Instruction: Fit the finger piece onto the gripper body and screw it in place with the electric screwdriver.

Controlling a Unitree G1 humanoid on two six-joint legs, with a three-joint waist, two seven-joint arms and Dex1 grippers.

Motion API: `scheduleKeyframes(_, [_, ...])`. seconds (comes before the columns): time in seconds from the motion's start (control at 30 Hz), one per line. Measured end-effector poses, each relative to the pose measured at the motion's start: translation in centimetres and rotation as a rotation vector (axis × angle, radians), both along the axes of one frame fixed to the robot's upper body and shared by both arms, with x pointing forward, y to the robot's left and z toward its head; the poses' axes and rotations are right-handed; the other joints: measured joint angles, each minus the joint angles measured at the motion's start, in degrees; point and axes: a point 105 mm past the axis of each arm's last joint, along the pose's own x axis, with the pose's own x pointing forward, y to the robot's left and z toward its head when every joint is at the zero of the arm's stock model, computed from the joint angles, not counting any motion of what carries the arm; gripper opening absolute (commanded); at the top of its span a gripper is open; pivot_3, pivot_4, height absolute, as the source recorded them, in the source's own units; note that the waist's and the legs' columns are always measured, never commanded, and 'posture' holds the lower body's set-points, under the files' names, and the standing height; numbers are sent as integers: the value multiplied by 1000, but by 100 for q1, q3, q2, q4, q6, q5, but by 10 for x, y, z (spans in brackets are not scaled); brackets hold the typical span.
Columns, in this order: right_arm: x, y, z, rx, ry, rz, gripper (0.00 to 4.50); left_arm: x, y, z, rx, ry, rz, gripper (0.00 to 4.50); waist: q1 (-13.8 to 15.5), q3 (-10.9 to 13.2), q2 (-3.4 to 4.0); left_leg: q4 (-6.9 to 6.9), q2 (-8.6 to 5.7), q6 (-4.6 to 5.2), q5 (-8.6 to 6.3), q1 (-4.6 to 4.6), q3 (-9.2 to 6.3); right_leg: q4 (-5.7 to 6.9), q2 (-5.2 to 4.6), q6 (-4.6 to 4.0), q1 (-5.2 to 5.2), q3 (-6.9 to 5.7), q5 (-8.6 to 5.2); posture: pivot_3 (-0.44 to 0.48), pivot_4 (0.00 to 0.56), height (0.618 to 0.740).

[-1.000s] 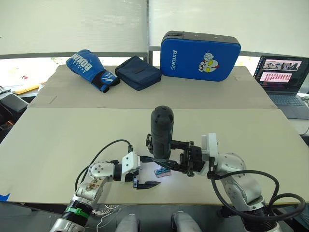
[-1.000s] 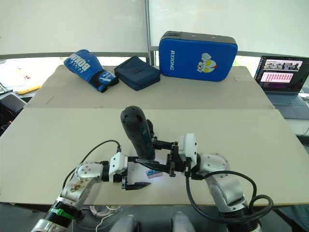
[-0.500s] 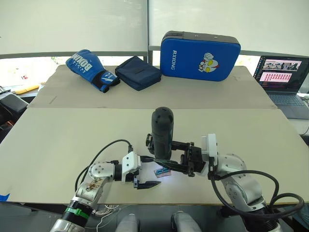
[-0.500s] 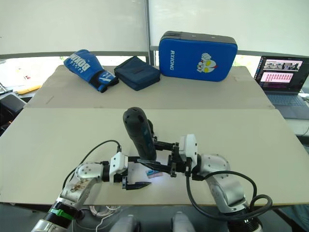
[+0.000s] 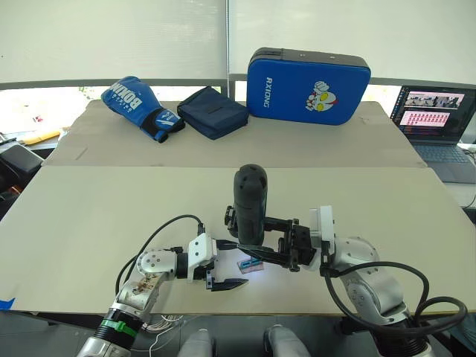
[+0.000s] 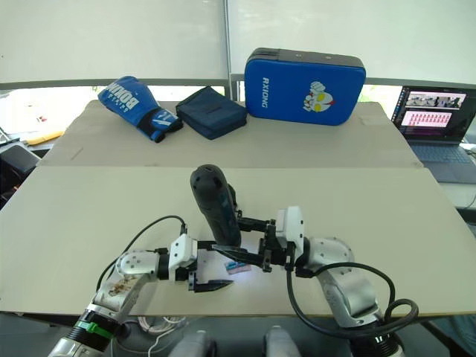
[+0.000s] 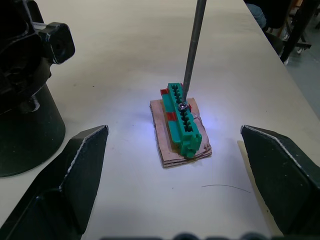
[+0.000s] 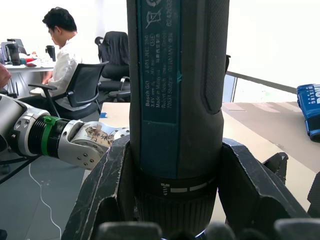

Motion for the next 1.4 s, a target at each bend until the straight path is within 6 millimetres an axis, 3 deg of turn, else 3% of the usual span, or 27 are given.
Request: scheduleKeyframes(1.4, [0,1,-4,-11,9,-4,1905,-2,-2,0,1,14,9,4473,-8,0,0,0,0,0,0,0,0,0,0,0,0,0,0,0,150,740])
